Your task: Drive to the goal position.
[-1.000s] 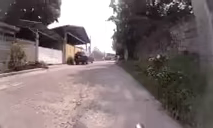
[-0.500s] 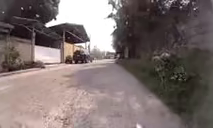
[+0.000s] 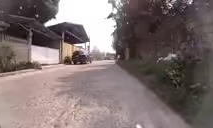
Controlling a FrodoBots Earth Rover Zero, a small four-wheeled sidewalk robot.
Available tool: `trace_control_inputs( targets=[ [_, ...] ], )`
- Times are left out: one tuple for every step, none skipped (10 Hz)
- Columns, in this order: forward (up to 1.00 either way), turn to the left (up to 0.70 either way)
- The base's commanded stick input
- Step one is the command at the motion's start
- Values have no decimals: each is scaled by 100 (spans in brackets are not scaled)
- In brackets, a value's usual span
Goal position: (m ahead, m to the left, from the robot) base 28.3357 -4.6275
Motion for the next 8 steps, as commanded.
trace_control_inputs(
  targets=[
    [85, 0],
    [85, 0],
    [85, 0],
    [85, 0],
    [85, 0],
    [85, 0],
    [85, 0],
    [85, 0]
  ],
)
